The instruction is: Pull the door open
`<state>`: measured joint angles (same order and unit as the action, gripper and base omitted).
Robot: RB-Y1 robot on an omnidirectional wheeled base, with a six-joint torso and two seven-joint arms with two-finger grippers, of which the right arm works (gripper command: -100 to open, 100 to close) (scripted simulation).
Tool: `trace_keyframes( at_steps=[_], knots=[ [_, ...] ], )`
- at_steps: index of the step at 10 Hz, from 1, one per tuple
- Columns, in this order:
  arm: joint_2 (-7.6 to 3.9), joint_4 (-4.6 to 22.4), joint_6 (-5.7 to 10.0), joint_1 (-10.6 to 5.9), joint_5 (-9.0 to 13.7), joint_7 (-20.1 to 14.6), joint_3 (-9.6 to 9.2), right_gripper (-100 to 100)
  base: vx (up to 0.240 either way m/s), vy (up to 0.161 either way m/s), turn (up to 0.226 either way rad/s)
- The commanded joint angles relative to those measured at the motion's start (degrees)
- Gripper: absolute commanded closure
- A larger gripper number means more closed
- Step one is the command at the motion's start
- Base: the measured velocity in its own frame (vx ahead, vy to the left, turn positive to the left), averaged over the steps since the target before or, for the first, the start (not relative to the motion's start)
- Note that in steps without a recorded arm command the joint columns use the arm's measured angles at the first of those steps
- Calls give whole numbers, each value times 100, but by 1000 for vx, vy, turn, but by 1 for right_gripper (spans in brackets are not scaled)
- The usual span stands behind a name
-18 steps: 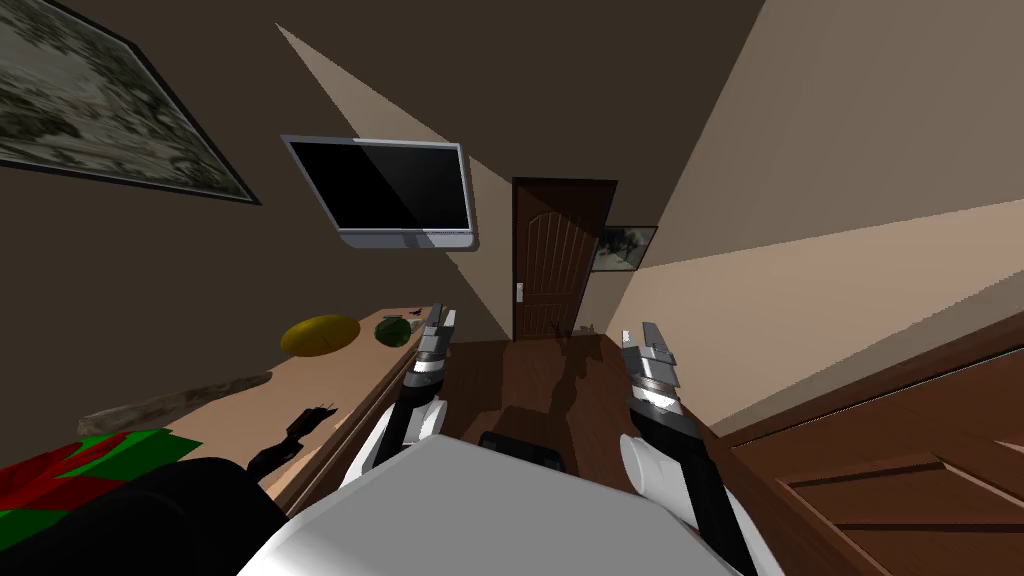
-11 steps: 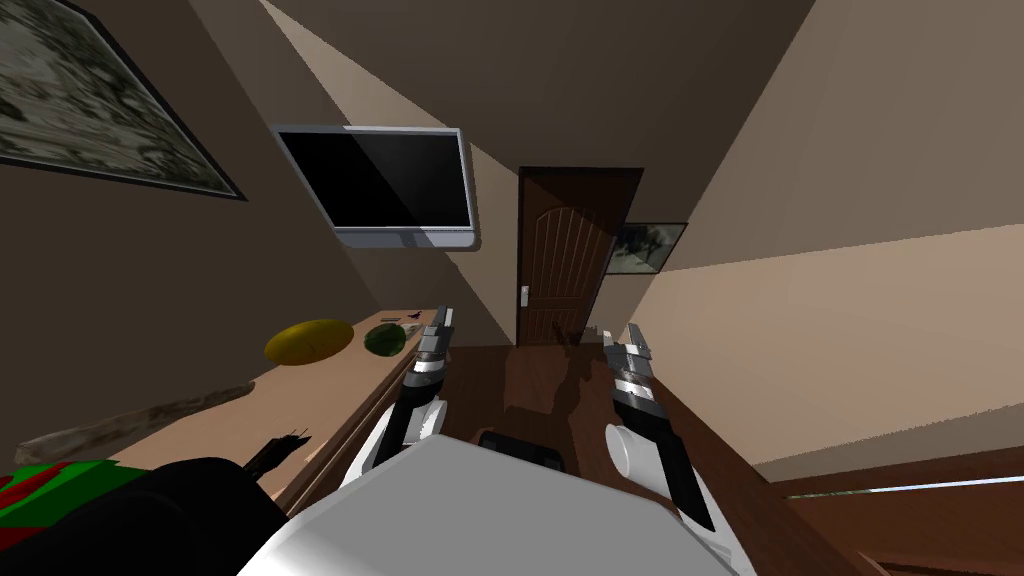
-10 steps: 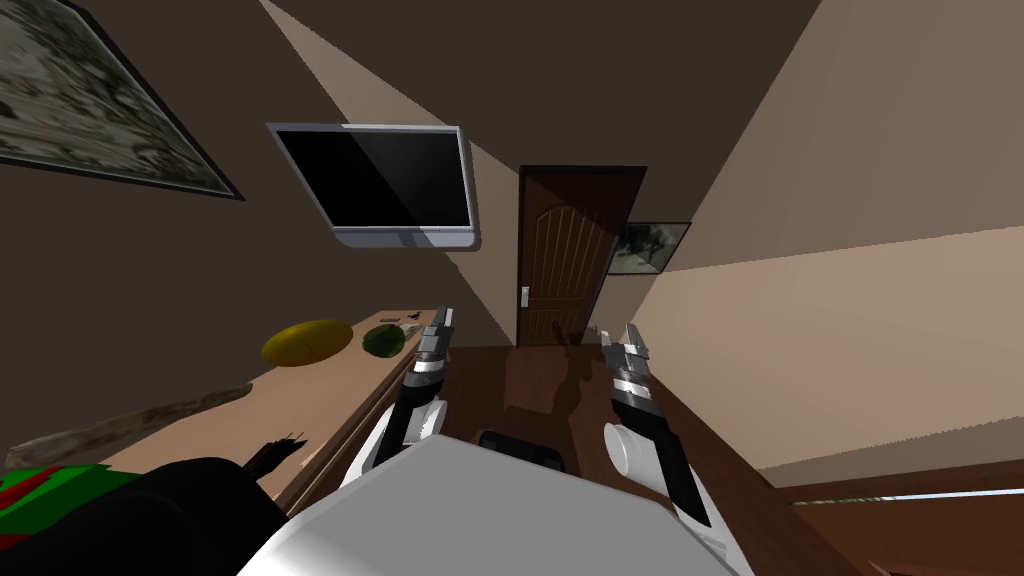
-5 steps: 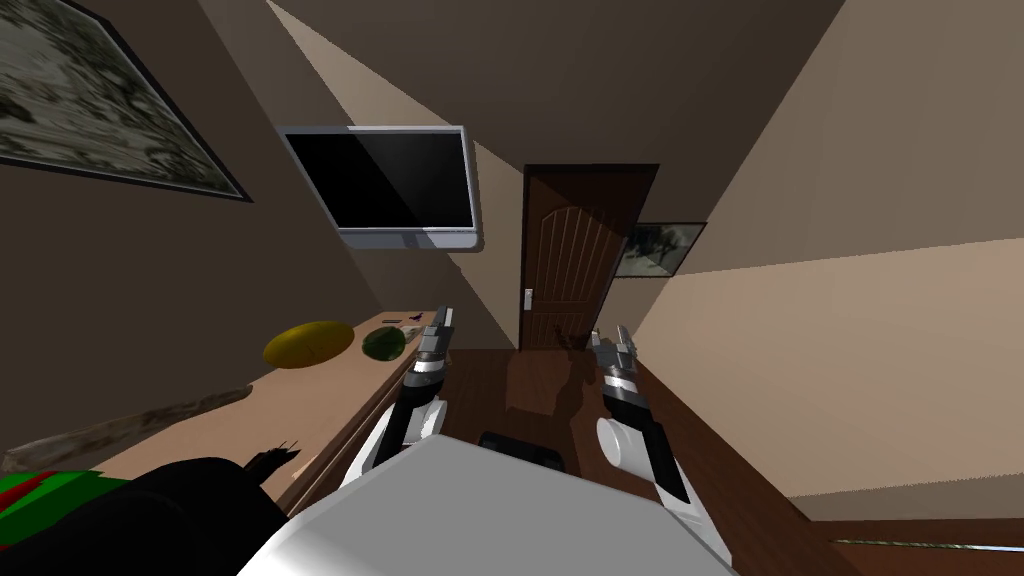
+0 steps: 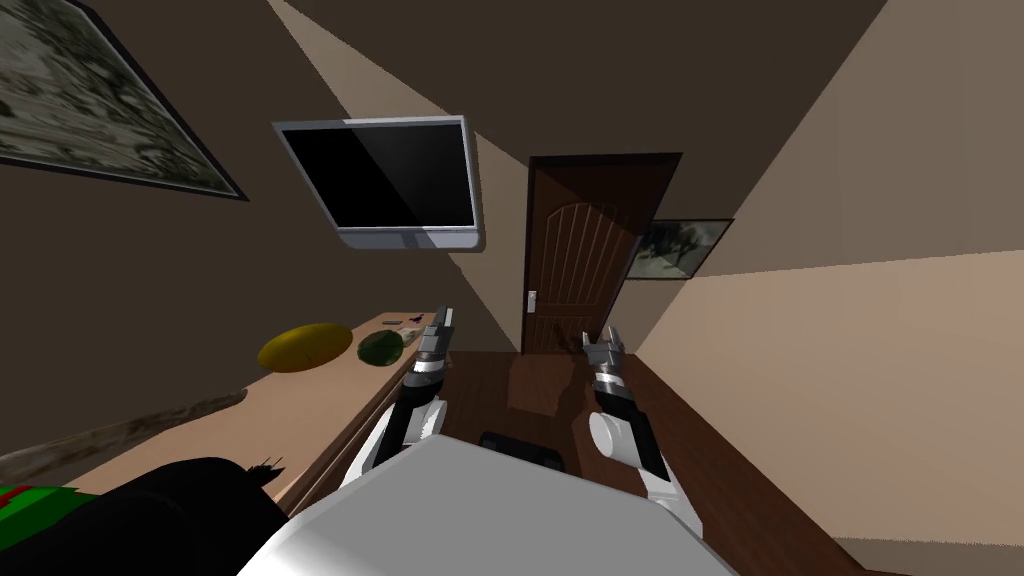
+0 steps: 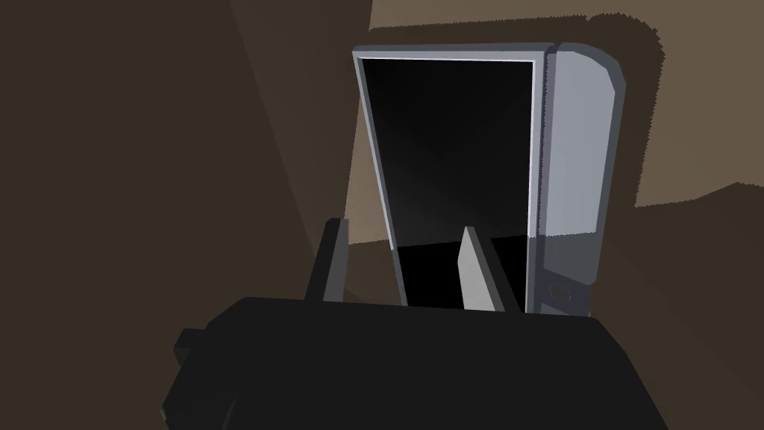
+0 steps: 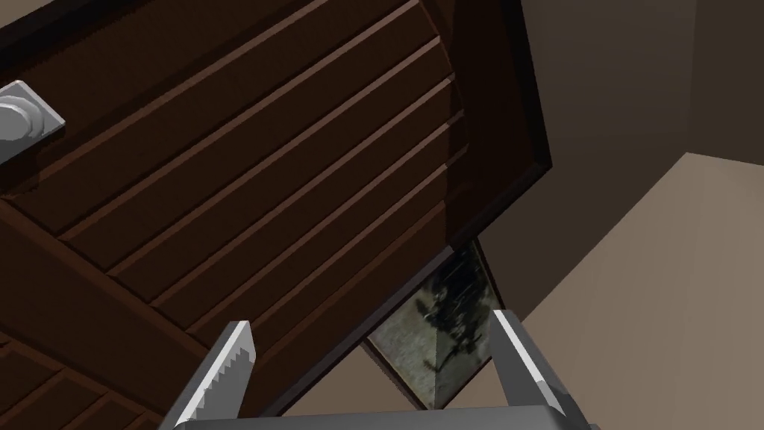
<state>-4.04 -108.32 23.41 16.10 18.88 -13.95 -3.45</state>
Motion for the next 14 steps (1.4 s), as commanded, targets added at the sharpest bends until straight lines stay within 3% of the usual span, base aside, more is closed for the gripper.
trace_keyframes(
  at_steps=[1,14],
  knots=[
    [-37,187,2,-93,197,-183,-86,-100,97,33,64],
    [-299,1742,12,-943,1802,-1613,-716,-100,101,19,55]
  ],
)
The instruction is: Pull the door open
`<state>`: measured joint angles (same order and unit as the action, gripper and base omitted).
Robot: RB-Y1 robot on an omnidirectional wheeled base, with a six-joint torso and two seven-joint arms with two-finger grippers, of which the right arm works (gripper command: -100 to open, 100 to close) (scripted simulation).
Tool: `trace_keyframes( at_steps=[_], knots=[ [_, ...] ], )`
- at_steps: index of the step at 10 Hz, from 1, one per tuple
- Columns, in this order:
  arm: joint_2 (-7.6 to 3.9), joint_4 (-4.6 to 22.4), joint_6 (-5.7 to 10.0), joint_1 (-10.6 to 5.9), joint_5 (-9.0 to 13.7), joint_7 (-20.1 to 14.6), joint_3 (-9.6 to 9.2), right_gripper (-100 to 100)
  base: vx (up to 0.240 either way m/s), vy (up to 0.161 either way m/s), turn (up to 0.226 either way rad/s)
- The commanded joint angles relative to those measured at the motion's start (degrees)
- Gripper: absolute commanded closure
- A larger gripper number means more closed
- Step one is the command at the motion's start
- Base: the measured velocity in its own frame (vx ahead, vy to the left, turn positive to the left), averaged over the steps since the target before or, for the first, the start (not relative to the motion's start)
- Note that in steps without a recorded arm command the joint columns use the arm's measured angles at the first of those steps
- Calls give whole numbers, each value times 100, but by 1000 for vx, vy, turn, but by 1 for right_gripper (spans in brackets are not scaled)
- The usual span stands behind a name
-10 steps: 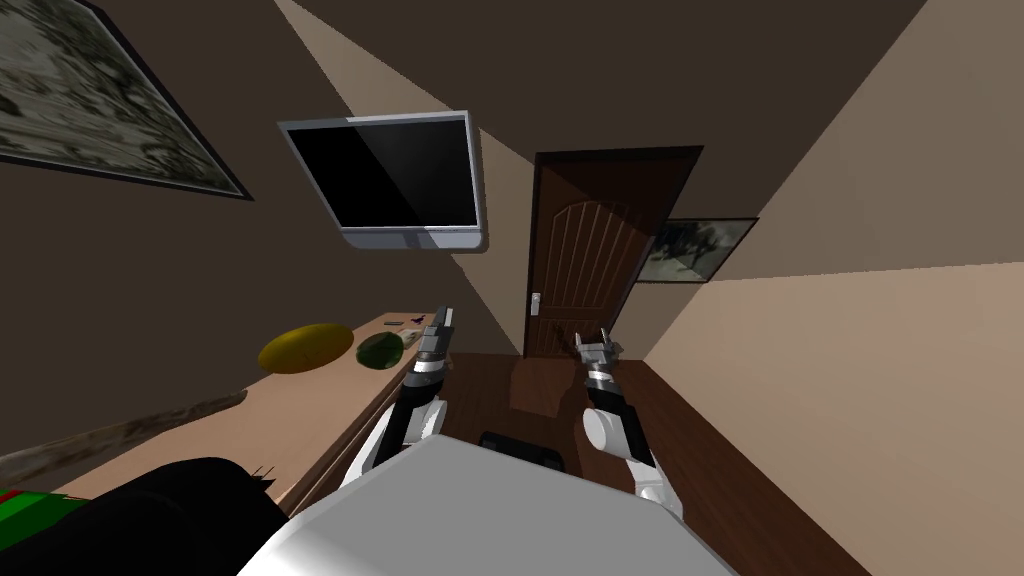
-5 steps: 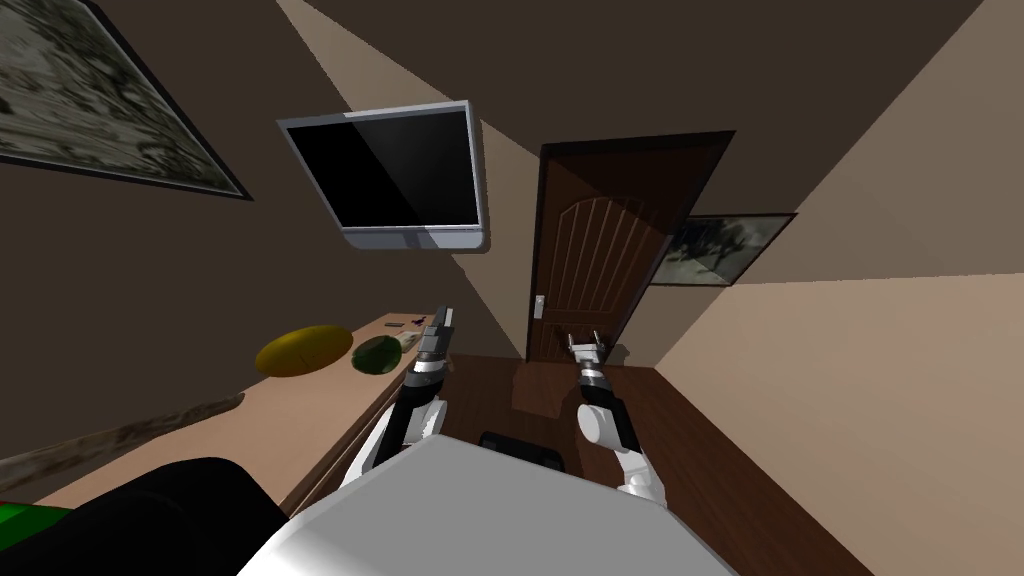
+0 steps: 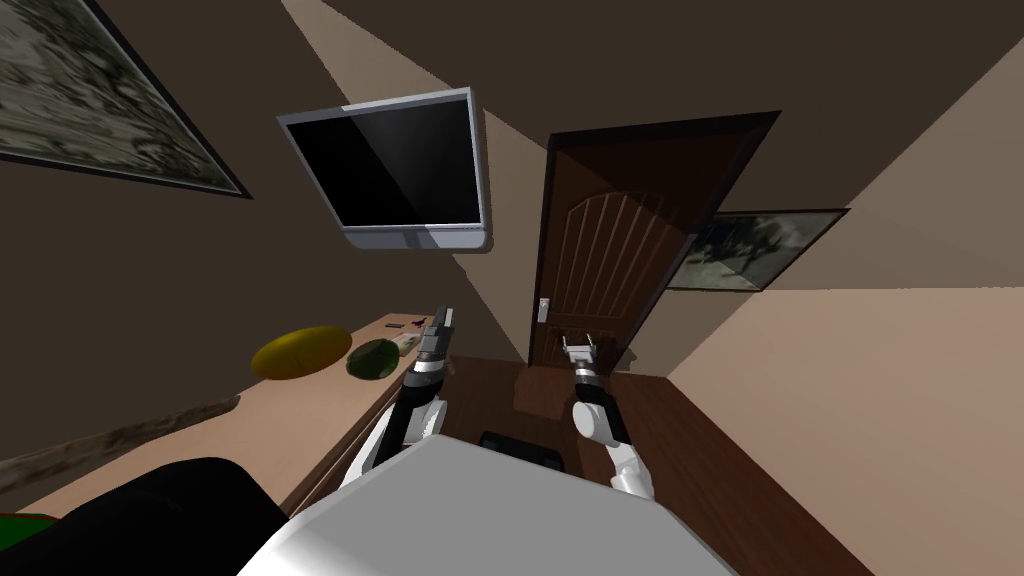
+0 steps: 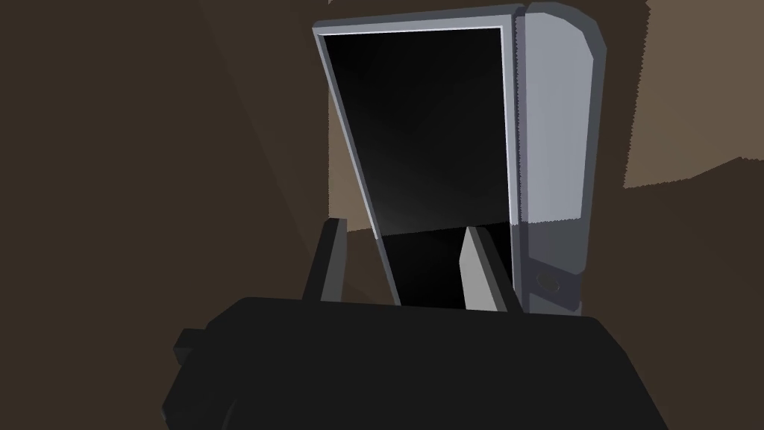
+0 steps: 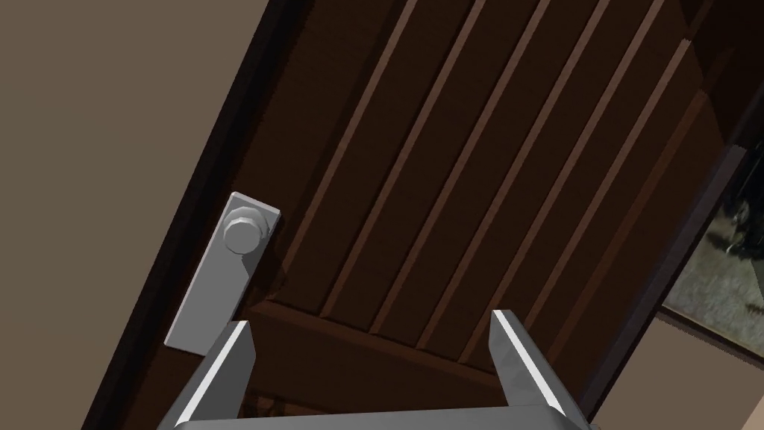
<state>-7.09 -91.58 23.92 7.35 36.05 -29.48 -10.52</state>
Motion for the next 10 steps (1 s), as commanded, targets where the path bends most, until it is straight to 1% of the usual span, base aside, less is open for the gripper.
trace_keyframes(
  at_steps=[1,5,10],
  knots=[
    [-11,183,-37,-131,203,-165,-55,-100,108,6,39],
    [-70,621,-34,-370,655,-568,-233,-100,103,16,53],
    [-130,1103,-31,-633,1152,-1011,-428,-100,102,-7,41]
  ],
)
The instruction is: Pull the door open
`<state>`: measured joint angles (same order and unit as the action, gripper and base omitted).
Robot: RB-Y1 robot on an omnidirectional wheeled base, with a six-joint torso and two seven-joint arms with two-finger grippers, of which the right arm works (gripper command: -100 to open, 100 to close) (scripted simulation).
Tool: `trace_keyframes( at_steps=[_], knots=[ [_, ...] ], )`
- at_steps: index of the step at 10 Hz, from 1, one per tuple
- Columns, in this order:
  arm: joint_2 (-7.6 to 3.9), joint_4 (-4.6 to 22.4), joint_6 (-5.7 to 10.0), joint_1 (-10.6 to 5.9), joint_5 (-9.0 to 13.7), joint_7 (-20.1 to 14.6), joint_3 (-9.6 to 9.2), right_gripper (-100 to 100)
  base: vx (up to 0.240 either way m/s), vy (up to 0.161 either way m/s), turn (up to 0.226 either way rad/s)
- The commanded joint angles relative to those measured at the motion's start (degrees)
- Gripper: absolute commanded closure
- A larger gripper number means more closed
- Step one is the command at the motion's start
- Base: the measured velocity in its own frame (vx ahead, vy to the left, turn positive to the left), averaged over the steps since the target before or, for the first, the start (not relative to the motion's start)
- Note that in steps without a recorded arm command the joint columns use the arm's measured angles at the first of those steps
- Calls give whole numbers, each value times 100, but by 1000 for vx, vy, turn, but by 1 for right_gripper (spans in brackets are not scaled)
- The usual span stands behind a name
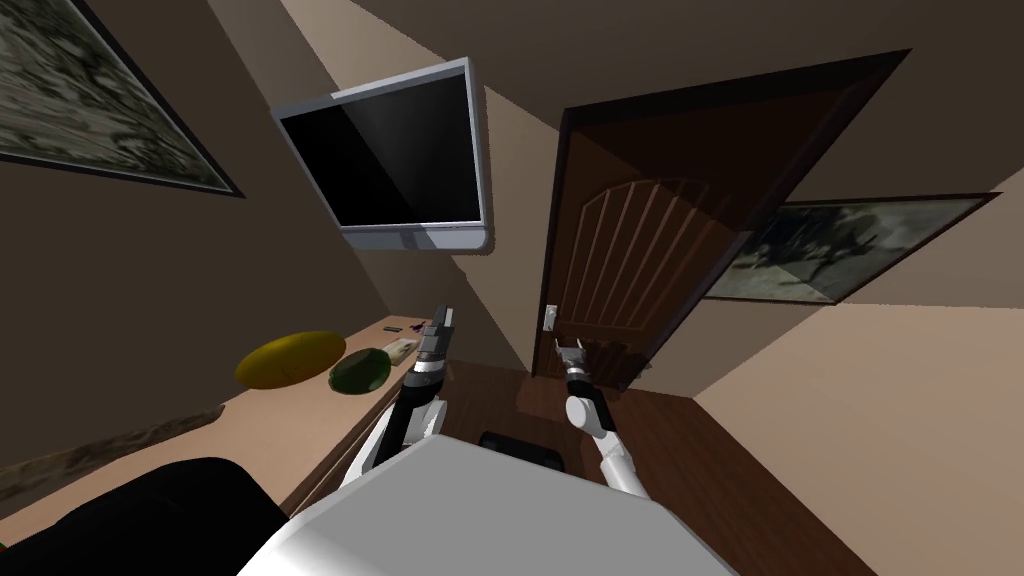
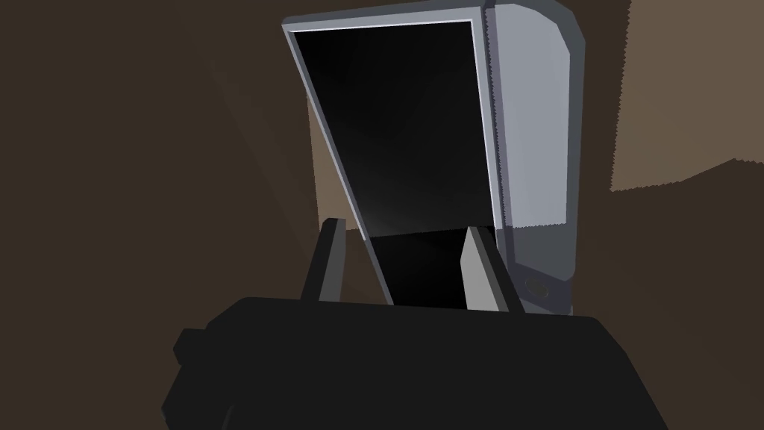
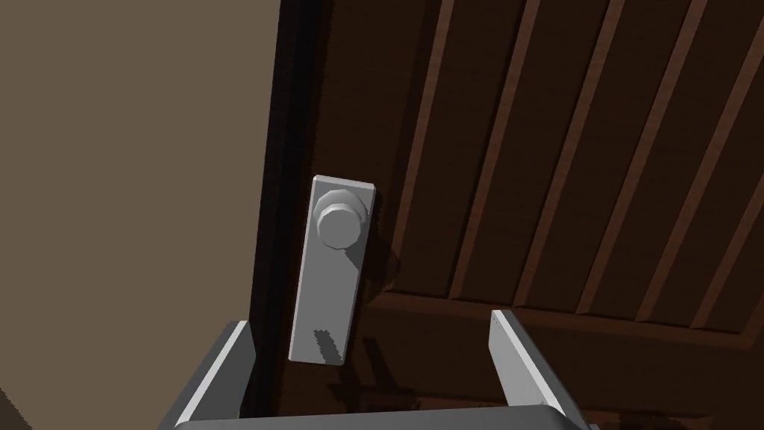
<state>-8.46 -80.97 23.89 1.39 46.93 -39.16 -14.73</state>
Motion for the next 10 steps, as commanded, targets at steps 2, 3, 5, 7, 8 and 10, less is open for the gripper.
trace_keyframes(
  at_steps=[2,3,5,7,8,10],
  knots=[
    [-23,295,-26,-175,327,-276,-110,-100,136,-3,57],
    [-39,432,-25,-250,468,-402,-166,-100,157,-35,48],
    [-58,612,-24,-348,654,-567,-239,-100,128,-27,30],
    [-77,798,-23,-450,847,-739,-315,-100,154,-34,37],
    [-84,735,-16,-410,783,-688,-296,-100,67,-18,9],
    [-315,830,34,-401,843,-919,-221,-100,3,80,130]
  ],
)
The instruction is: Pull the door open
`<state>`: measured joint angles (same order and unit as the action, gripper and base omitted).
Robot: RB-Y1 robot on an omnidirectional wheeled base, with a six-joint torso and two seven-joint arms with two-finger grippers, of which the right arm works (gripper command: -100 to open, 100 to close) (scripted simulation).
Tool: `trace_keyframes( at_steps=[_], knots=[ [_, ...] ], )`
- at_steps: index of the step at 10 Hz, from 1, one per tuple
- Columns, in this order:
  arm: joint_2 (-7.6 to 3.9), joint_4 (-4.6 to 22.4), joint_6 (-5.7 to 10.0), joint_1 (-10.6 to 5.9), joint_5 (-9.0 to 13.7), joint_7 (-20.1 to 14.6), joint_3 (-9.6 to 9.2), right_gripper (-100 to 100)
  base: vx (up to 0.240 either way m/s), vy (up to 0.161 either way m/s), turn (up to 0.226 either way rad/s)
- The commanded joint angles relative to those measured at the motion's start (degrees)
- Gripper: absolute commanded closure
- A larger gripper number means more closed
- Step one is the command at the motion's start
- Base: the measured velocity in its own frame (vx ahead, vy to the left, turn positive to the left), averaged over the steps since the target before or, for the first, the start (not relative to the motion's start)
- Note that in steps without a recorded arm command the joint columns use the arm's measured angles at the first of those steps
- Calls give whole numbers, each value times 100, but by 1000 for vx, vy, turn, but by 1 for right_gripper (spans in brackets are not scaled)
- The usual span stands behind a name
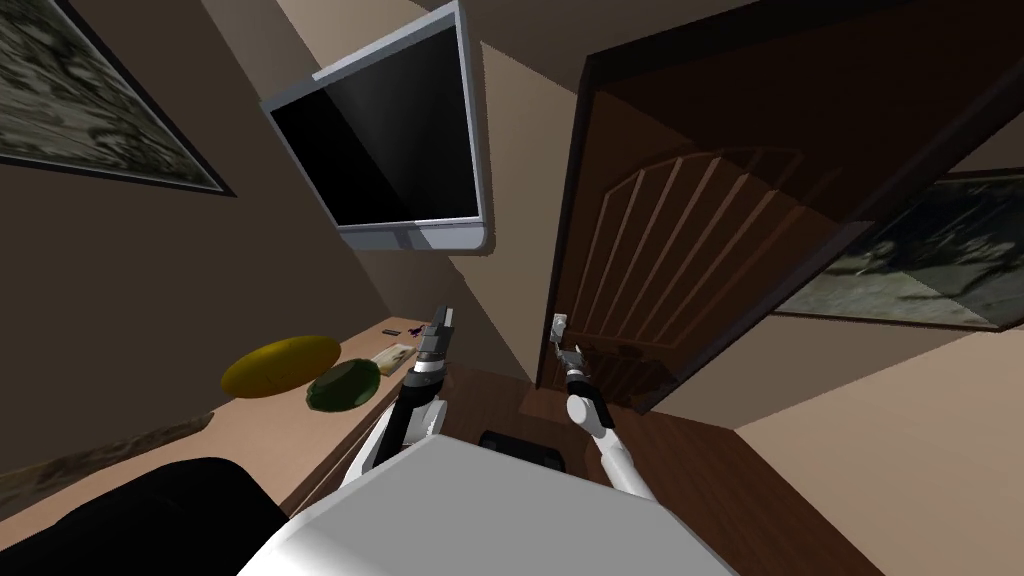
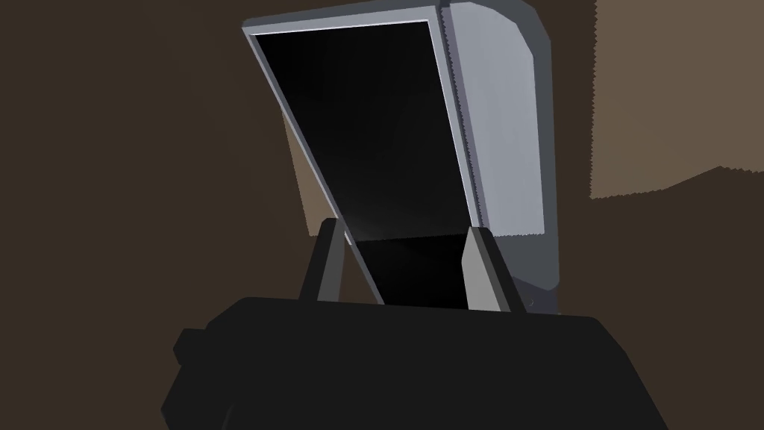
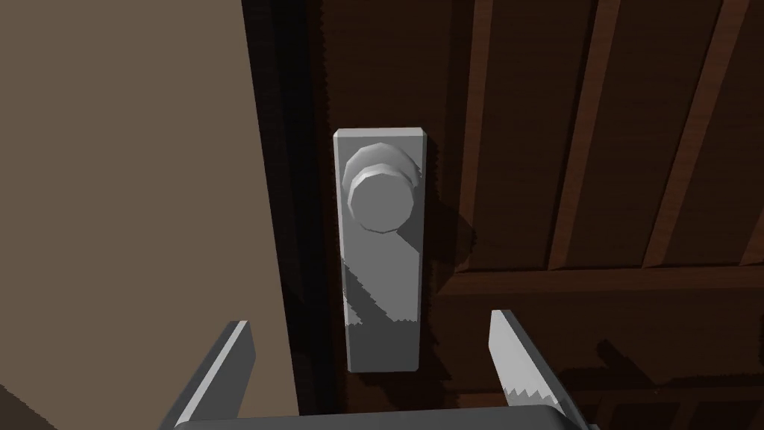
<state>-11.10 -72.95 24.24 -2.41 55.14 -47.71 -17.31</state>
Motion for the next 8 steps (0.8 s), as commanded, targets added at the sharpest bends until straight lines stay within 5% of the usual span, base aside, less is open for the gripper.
trace_keyframes(
  at_steps=[1,3,4,5,8],
  knots=[
    [-205,85,33,-10,55,-206,90,-100,7,124,147],
    [-383,151,73,3,92,-369,151,-100,40,104,136],
    [-578,223,116,16,133,-548,217,-100,94,73,191],
    [-578,223,116,16,133,-548,217,-100,92,42,78],
    [-876,333,183,37,196,-822,319,-100,82,27,102]
  ],
)
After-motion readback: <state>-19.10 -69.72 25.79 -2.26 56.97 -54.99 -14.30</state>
